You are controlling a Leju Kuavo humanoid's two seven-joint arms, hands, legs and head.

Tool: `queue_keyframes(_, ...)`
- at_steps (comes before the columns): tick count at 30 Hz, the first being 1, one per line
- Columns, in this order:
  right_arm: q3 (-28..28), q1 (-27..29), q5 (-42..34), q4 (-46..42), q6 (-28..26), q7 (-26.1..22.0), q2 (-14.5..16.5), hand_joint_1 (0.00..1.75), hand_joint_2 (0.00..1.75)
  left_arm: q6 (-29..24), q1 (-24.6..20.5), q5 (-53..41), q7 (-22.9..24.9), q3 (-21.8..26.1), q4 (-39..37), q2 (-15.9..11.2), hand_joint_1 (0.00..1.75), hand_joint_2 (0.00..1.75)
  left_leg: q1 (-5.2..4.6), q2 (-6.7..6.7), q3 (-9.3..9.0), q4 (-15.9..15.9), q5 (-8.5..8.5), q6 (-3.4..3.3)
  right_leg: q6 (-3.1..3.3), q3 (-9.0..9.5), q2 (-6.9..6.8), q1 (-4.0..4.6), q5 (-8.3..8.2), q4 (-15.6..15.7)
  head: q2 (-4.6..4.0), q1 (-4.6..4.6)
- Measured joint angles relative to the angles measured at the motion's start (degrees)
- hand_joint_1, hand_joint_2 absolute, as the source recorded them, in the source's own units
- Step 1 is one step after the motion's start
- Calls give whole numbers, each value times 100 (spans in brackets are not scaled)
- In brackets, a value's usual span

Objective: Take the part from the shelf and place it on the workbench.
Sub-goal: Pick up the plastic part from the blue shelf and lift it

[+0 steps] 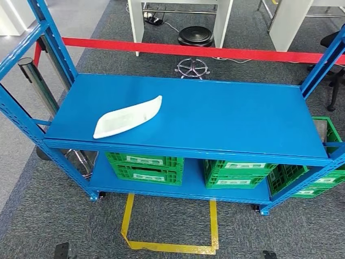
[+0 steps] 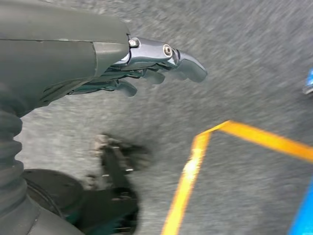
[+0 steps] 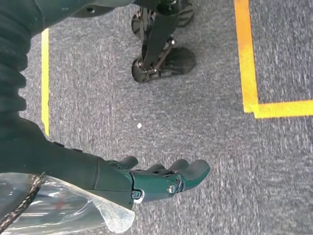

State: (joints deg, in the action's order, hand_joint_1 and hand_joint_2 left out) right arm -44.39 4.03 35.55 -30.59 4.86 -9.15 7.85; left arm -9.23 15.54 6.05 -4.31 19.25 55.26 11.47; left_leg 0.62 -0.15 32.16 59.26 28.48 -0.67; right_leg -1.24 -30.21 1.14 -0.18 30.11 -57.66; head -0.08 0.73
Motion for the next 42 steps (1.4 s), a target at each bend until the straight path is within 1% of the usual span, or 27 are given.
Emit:
queue_keyframes(10, -982, -103, 995, -93, -6, -250, 169, 0, 175, 197, 111, -450, -445, 445, 1580, 232, 0, 175, 0, 0, 1, 0, 0, 0, 0, 0, 0, 0, 0, 0, 0, 1)
queue_keyframes(14, -1321, -133, 1378, -103, -7, -338, 214, 0, 175, 287, 176, -748, -624, 480, 2241, 239, 0, 175, 0, 0, 1, 0, 0, 0, 0, 0, 0, 0, 0, -1, 0, 1)
queue_keyframes(17, -1551, -167, 1659, -103, -8, -395, 236, 0, 175, 285, 210, -1028, -699, 436, 2711, 167, 0, 175, 0, 0, 1, 0, 0, 0, 0, -1, 1, 0, 0, -1, 1, 1)
queue_keyframes(20, -1744, -198, 1917, -103, -11, -445, 249, 0, 175, 224, 229, -1348, -722, 295, 3137, 2, 0, 175, 1, 0, 0, 0, 0, 1, 0, -3, 1, 1, 0, -1, 1, 1)
queue_keyframes(24, -1958, -224, 2231, -101, -22, -495, 258, 0, 175, 113, 219, -1826, -658, 36, 3640, -289, 0, 175, 2, 0, 0, 0, -1, 1, 0, -3, 2, 1, 0, -2, 1, 1)
queue_keyframes(38, -2646, -361, 3260, 72, -93, -672, 273, 0, 175, -279, 116, -3572, -186, -1015, 5179, -1472, 0, 175, 2, 0, 1, 0, -2, 2, 1, -4, 4, 1, 0, -3, 1, 1)
queue_keyframes(42, -2799, -404, 3530, 151, -114, -710, 273, 0, 175, -337, 3, -4083, 60, -1305, 5481, -1851, 0, 175, 2, 0, 0, 0, -2, 3, 1, -13, 2, 1, 0, -3, 0, 1)
